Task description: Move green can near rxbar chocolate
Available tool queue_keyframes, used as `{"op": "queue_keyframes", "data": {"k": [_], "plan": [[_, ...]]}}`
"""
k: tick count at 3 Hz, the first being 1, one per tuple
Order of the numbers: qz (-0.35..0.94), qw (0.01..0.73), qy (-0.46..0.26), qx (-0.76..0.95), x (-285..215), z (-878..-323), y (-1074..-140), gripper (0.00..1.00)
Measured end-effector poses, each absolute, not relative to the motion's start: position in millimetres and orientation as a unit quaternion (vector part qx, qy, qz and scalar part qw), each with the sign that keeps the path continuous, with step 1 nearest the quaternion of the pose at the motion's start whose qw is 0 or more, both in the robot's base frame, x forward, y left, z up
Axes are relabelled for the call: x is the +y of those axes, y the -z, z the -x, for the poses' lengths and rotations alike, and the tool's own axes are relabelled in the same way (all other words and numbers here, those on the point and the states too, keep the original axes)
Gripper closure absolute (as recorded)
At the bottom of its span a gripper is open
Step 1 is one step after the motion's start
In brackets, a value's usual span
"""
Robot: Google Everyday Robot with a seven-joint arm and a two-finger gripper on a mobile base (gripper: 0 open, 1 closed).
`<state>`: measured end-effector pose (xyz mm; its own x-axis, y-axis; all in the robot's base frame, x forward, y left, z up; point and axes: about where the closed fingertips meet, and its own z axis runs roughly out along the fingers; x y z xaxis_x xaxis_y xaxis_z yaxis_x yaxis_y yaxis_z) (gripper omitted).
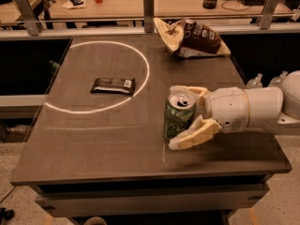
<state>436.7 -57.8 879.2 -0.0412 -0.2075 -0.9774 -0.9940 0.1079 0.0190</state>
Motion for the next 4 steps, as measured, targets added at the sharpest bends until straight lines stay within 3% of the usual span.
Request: {"op": "queue_keyframes", "data": {"k": [3, 4], "plan": [[0.521, 0.487, -0.445, 0.542, -43.1, -436.3, -885.8, 0.87], [0.527, 0.496, -0.427, 0.542, -28.2, -450.8, -897.9, 1.0]]}}
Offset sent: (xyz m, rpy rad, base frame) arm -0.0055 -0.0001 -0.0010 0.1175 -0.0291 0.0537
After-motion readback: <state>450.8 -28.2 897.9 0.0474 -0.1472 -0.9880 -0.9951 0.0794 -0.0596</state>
